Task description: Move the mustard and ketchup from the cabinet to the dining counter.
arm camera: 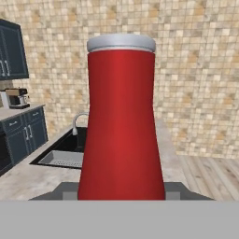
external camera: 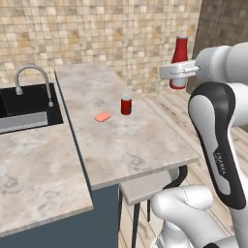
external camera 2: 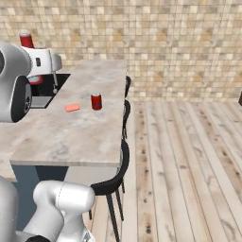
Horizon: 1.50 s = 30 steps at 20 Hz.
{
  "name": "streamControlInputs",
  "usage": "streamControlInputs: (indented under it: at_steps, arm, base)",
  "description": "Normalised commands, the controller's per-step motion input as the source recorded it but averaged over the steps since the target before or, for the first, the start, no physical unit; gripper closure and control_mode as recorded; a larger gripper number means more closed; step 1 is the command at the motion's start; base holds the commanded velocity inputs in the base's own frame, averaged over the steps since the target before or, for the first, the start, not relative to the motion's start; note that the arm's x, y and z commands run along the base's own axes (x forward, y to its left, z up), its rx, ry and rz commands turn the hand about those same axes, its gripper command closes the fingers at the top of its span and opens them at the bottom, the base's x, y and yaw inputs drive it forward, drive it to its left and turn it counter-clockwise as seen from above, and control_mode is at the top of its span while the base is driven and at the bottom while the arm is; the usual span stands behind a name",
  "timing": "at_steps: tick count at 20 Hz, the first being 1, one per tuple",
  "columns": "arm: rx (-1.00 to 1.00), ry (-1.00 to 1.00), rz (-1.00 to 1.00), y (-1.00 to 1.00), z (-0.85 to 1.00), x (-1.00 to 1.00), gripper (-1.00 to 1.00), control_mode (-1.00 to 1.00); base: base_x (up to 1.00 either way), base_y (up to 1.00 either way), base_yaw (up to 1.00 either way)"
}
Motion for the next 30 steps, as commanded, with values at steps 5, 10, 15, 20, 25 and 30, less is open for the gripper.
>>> streamControlInputs:
  at_steps: [5,10,15,20,25,30]
  arm:
    - [0.0,0.0,0.0,0.0,0.0,0.0,1.0,1.0]
    - [0.0,0.0,0.0,0.0,0.0,0.0,1.0,1.0]
    - [0.0,0.0,0.0,0.0,0.0,0.0,1.0,1.0]
    - [0.0,0.0,0.0,0.0,0.0,0.0,1.0,1.0]
    - [0.01,0.01,0.0,-0.02,-0.02,0.0,1.0,-1.0]
    - [0.04,0.01,0.21,-0.3,-0.16,0.0,1.0,-1.0]
  base:
    - [0.12,-0.03,0.0]
    - [0.0,0.0,0.0]
    - [0.0,0.0,0.0]
    - [0.0,0.0,0.0]
    - [-0.01,-0.01,0.0]
    - [0.0,0.0,0.0]
